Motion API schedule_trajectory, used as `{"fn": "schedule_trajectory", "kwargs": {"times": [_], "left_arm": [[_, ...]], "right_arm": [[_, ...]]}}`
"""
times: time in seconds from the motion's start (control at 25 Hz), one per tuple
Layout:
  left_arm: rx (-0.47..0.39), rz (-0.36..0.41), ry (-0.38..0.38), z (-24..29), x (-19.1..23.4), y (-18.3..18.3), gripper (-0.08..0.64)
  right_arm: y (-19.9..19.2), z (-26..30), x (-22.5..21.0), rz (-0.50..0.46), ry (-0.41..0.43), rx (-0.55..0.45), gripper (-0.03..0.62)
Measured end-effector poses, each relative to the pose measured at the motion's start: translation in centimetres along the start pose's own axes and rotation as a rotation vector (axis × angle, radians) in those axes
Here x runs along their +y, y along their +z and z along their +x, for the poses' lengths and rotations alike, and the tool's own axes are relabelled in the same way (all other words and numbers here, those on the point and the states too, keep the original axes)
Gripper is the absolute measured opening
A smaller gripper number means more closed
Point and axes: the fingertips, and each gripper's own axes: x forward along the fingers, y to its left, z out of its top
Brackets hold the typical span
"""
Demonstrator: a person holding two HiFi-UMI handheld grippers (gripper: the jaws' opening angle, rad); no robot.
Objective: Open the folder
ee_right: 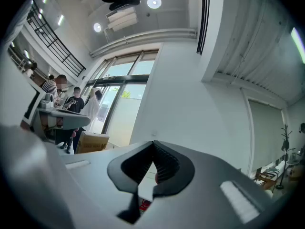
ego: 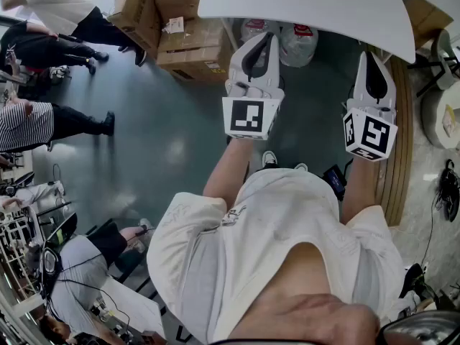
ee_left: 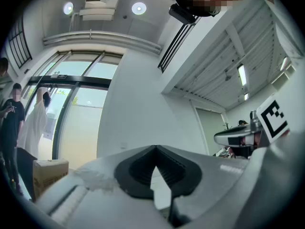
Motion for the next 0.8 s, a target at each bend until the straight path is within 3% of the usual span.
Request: {"fn": "schedule_trajectory", "kwargs": {"times": [0.8], "left_arm": [[-0.004, -0.028, -0.025, 0.7, 6.8, -2.7, -0.006]], "right_arm": [[-1.8, 3.8, 5.3, 0.029, -0.049, 0.013, 0.002]]}}
